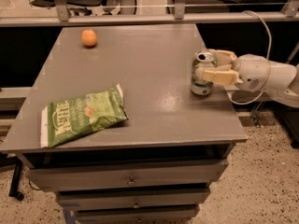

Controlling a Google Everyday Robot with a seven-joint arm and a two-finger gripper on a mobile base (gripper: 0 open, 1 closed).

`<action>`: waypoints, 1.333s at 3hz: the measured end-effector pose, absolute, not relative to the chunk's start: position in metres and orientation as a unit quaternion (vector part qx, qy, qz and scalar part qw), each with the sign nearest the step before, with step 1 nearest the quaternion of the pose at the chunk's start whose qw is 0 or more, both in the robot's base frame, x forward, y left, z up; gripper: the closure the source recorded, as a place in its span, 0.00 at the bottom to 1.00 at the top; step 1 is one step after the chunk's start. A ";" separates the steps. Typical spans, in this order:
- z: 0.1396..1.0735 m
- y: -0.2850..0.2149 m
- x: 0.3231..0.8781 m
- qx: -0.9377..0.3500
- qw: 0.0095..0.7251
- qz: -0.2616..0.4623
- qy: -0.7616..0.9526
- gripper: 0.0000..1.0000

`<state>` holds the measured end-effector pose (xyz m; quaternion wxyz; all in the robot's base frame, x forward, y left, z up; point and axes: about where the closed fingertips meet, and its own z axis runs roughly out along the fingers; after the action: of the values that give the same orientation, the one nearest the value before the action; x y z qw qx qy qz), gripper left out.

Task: Place 7up can upright

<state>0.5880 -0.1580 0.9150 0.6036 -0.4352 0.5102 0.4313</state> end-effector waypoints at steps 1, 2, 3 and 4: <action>0.908 -0.166 0.571 -0.436 0.592 0.435 0.520 0.12; 0.899 -0.170 0.558 -0.434 0.577 0.441 0.534 0.00; 0.895 -0.181 0.549 -0.437 0.563 0.433 0.552 0.00; 0.902 -0.206 0.549 -0.467 0.538 0.394 0.581 0.00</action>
Offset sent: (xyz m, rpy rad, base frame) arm -0.0472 -0.0235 -0.0286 -0.0517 0.1135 0.0080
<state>0.5494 -0.2065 0.9022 0.5376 -0.4673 0.5809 0.3938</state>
